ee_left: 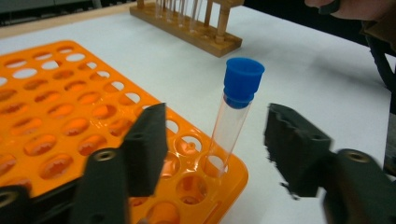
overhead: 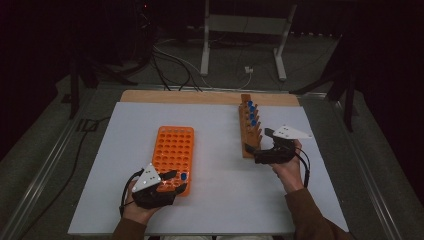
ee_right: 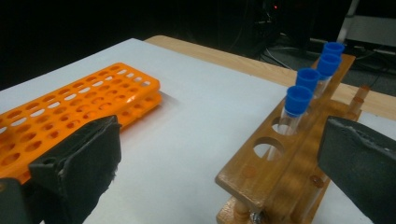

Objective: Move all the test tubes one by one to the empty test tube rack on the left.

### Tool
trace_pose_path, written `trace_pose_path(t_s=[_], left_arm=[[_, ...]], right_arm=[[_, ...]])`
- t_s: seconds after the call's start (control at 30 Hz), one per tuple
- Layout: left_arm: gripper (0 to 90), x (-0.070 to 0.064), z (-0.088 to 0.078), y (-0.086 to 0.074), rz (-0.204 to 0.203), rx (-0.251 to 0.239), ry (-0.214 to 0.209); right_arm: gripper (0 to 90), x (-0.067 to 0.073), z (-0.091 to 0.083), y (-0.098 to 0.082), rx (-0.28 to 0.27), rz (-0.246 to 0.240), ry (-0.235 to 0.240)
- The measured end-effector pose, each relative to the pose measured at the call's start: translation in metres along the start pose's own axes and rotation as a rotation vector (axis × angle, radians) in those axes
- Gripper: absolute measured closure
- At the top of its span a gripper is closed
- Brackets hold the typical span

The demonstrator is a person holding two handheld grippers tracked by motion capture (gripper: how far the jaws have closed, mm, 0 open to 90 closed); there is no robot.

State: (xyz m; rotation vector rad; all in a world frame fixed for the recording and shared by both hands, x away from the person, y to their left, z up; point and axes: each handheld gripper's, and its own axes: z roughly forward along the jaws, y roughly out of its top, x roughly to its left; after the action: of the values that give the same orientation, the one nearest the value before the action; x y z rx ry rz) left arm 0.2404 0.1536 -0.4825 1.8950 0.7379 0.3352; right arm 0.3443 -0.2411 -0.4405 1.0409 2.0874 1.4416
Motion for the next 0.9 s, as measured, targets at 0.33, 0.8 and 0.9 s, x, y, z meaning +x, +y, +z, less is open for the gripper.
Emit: trace_pose_path(t_s=[0.33, 0.8, 0.9], left_arm=[[14.0, 0.007, -0.010, 0.000, -0.030, -0.060, 0.056], [0.6, 0.026, -0.026, -0.003, -0.142, -0.109, 0.221], [0.6, 0.030, -0.027, -0.005, -0.162, -0.106, 0.241]], right_arm=[[1.8, -0.019, 0.009, 0.006, 0.023, 0.039, -0.052], [31.4, -0.039, 0.041, 0.001, 0.084, 0.062, -0.101], [49.3, -0.038, 0.047, 0.000, 0.090, 0.027, -0.141]])
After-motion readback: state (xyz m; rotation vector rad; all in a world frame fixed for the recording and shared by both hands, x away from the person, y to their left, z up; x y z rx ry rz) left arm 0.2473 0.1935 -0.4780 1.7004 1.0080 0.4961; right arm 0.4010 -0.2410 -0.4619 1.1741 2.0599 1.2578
